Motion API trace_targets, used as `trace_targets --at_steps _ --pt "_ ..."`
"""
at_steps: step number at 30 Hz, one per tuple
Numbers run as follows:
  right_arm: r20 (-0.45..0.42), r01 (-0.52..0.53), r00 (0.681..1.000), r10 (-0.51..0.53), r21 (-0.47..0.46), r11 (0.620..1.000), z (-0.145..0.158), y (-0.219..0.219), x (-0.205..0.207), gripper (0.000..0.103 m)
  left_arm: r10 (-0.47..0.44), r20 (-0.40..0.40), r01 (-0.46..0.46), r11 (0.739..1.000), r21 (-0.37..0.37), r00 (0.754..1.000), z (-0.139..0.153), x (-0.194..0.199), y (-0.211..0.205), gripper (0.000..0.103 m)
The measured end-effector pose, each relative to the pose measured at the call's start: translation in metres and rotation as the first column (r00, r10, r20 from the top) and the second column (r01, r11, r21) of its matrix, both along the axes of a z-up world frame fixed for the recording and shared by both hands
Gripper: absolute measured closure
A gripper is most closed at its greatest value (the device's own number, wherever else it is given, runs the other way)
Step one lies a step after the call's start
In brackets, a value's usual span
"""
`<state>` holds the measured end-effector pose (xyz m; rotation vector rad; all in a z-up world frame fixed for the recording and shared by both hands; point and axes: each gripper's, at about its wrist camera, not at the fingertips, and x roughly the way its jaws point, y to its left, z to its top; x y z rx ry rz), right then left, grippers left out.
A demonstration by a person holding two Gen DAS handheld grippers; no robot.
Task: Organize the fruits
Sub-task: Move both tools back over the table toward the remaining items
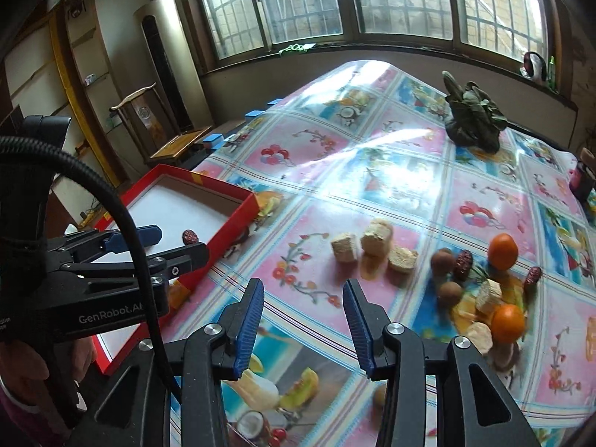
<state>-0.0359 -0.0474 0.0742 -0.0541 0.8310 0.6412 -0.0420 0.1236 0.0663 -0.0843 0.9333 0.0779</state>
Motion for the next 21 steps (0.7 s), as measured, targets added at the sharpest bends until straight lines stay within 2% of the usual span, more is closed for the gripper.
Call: trace_targets --at_steps 7,14,17,21 --pt "-0.040 0.125 0.991 -0.125 -0.007 0.992 -0.015 -0.067 -0.001 0.060 -0.111 -0.022 0.111 0.994 -0.006 0.994 -0.009 0.003 -0.047 0.033" --pt "-0.072 0.229 0.971 -0.230 -0.019 0.973 -0.029 -0.112 0.003 0.060 -0.249 -0.054 0.249 0.968 -0.008 0.967 -0.023 0.003 -0.095 0.033" --pt "-0.076 0.252 0.965 -0.253 -0.022 0.968 -0.030 -0.123 0.007 0.060 -0.310 -0.064 0.309 0.951 -0.023 0.949 -0.027 0.000 -0.113 0.033" --pt "-0.097 0.233 0.968 -0.233 -0.010 0.972 -0.034 -0.123 0.013 0.060 -0.355 -0.077 0.355 0.935 -0.011 0.932 -0.033 0.000 -0.131 0.033"
